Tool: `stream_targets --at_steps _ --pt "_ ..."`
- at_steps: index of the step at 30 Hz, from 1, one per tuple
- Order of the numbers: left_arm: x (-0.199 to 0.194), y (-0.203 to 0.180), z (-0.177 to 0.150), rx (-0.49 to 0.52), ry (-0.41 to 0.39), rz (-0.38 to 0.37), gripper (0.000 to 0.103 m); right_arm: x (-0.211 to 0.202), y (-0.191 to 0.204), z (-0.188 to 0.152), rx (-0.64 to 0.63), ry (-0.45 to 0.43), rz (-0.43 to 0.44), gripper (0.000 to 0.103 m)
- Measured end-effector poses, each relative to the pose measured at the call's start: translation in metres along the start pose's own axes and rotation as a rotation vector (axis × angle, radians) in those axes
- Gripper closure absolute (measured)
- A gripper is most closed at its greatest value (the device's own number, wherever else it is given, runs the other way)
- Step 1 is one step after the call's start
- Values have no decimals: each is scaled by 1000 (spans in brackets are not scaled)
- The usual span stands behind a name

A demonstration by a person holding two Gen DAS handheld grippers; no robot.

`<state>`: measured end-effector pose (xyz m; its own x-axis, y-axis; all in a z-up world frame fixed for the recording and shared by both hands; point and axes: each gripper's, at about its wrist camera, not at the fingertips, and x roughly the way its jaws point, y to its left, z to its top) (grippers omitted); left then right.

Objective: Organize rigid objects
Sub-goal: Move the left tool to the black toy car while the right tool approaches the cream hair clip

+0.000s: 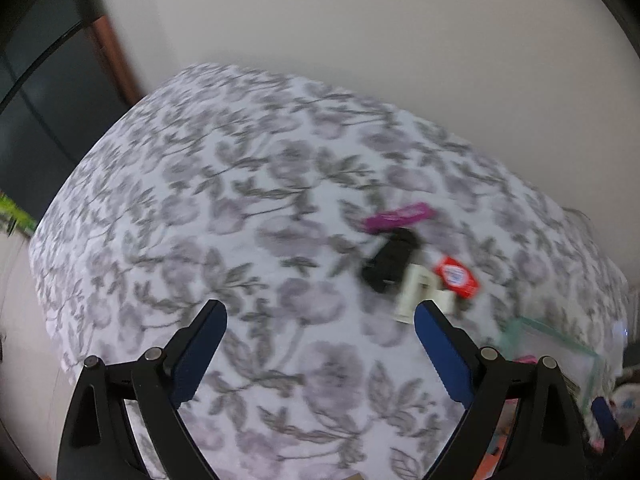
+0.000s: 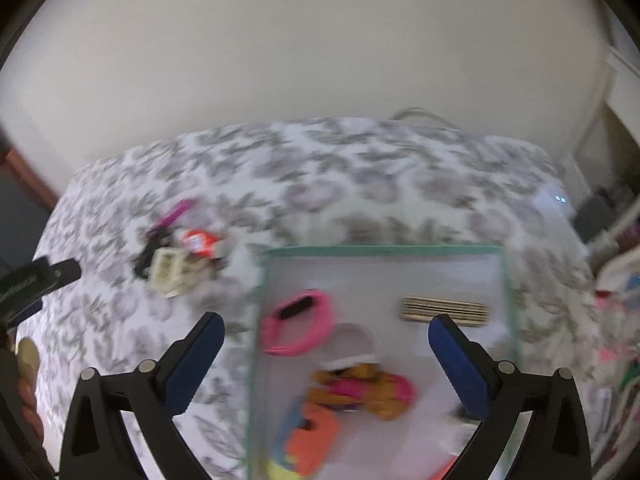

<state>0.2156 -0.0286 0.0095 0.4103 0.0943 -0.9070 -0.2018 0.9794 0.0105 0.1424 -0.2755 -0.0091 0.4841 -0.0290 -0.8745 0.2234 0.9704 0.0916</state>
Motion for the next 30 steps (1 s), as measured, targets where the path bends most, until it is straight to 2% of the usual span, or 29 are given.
stream_targets --at_steps 4,8,13,20,22,28,30 --pt "7 27 4 -67 18 26 8 14 40 -5 -69 10 55 0" --pt "14 41 6 -105 38 19 8 21 68 -11 -119 4 95 0" --pt "21 44 7 -110 49 24 8 26 79 -13 -115 -11 128 0" --pt "49 31 9 -15 78 7 8 37 82 -5 -55 -28 144 0" --pt "56 27 14 25 64 3 8 41 86 -2 -57 -28 137 0" --pt "72 19 31 111 42 -80 8 66 111 10 -56 2 179 0" --pt "77 19 35 126 42 -107 8 75 118 12 -58 13 169 0"
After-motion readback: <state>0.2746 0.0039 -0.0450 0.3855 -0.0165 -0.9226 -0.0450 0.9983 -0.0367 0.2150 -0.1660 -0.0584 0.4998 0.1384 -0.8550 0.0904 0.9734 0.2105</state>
